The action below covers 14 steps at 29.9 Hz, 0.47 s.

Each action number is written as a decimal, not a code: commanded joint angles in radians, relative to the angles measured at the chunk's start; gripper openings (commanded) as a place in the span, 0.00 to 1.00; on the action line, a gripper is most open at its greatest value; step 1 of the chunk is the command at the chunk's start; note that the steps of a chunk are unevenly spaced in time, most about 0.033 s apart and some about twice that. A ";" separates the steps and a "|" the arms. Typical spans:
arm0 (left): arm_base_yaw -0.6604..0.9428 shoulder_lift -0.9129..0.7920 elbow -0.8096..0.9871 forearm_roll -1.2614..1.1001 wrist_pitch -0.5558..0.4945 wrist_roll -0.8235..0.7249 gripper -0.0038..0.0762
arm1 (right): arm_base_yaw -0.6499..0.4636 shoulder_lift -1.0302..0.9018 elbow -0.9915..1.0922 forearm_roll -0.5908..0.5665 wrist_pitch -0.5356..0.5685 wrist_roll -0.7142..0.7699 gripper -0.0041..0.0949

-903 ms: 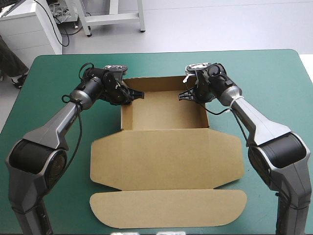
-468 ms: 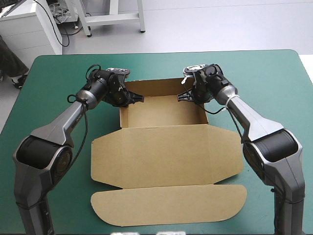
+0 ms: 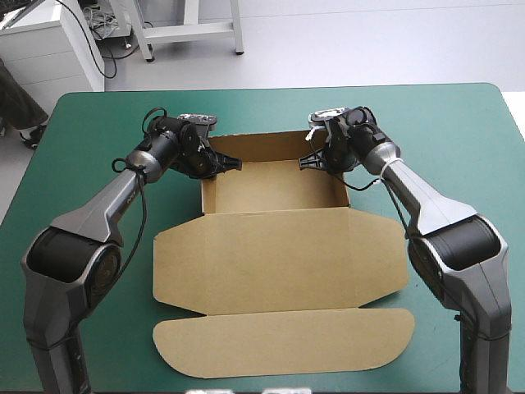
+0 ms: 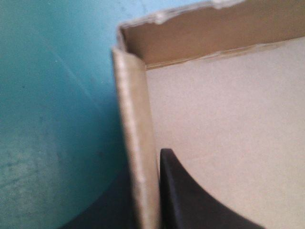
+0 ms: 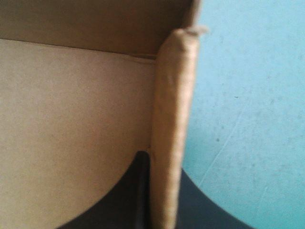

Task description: Fold the box

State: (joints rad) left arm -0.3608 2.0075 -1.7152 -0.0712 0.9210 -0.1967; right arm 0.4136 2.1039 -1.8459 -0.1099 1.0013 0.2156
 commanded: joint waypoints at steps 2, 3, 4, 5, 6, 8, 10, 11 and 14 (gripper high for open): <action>-0.042 -0.017 -0.008 -0.182 -0.145 0.063 0.04 | 0.015 0.023 0.010 0.039 -0.014 -0.065 0.03; -0.042 -0.017 -0.008 -0.182 -0.143 0.065 0.04 | 0.015 0.023 -0.001 0.039 0.000 -0.078 0.05; -0.042 -0.017 -0.008 -0.182 -0.134 0.074 0.04 | 0.015 0.023 -0.014 0.039 0.017 -0.094 0.06; -0.042 -0.017 -0.008 -0.182 -0.127 0.086 0.04 | 0.015 0.023 -0.031 0.039 0.030 -0.106 0.08; -0.042 -0.017 -0.008 -0.182 -0.116 0.092 0.04 | 0.015 0.023 -0.048 0.039 0.054 -0.117 0.10; -0.040 -0.017 -0.008 -0.182 -0.089 0.094 0.06 | 0.015 0.023 -0.096 0.039 0.107 -0.135 0.16; -0.040 -0.017 -0.008 -0.182 -0.075 0.094 0.10 | 0.015 0.023 -0.145 0.035 0.152 -0.137 0.22; -0.040 -0.017 -0.008 -0.184 -0.070 0.094 0.13 | 0.015 0.023 -0.162 0.033 0.165 -0.141 0.25; -0.040 -0.017 -0.008 -0.192 -0.046 0.094 0.25 | 0.015 0.023 -0.208 0.030 0.207 -0.166 0.35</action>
State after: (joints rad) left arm -0.3588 2.0075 -1.7183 -0.0943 0.9235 -0.1521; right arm 0.4127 2.1629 -2.0053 -0.1118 1.1795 0.1230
